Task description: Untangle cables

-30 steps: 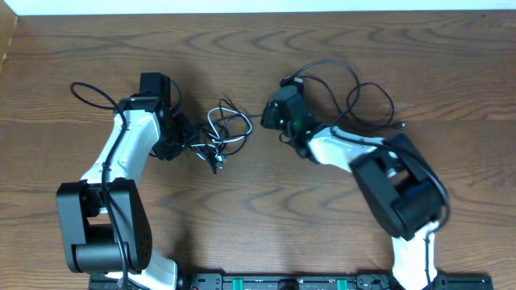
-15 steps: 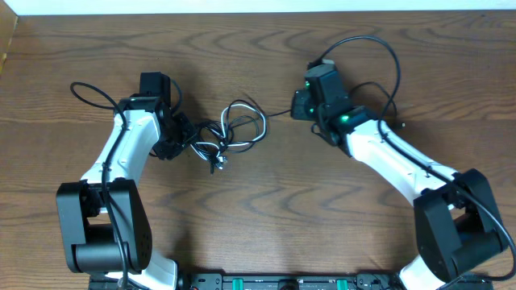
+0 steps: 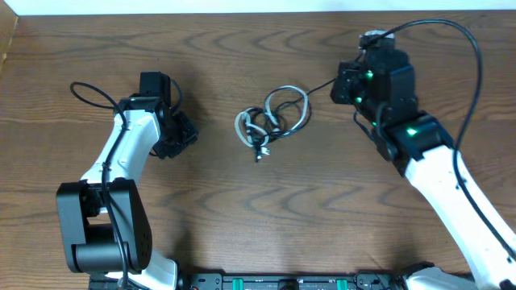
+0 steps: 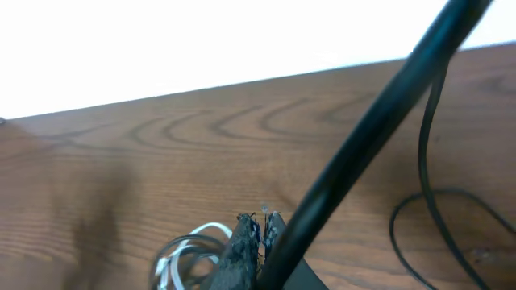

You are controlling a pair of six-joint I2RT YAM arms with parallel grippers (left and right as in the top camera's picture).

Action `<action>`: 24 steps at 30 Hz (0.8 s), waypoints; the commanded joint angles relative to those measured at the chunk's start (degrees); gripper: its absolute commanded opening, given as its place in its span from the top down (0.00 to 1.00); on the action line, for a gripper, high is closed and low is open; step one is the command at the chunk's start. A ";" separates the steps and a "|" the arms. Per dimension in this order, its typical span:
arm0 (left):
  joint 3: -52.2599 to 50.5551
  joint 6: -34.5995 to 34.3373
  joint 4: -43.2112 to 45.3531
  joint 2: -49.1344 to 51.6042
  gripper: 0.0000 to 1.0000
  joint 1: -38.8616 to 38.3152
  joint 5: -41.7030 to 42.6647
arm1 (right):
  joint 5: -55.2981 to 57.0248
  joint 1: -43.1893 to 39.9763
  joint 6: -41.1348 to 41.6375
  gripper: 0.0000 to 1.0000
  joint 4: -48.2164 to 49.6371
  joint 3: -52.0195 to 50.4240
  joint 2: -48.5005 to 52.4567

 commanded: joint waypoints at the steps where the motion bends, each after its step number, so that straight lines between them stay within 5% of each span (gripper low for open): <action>1: -0.31 -0.46 0.02 1.01 0.68 0.09 -0.81 | 0.44 -0.46 -5.55 0.99 -1.03 0.15 -1.77; 5: -0.31 0.50 0.00 1.01 0.66 0.09 -0.76 | 0.44 -0.46 -5.70 0.99 -2.14 0.15 -1.81; 11: -0.31 6.32 0.48 1.01 0.45 0.09 0.92 | 0.37 -0.48 -6.47 0.99 -5.14 0.15 -1.81; 13: -0.31 9.77 0.94 1.01 0.33 0.09 5.77 | -0.52 -0.66 -7.91 0.99 -6.56 0.15 -1.81; 16: -0.31 14.19 1.36 1.01 0.27 0.09 16.68 | -2.05 -1.70 -8.07 0.99 -8.63 0.15 -1.81; 24: -0.31 5.70 5.97 1.14 0.25 -2.82 22.40 | -15.23 -8.39 -7.82 0.99 -10.88 0.15 -1.68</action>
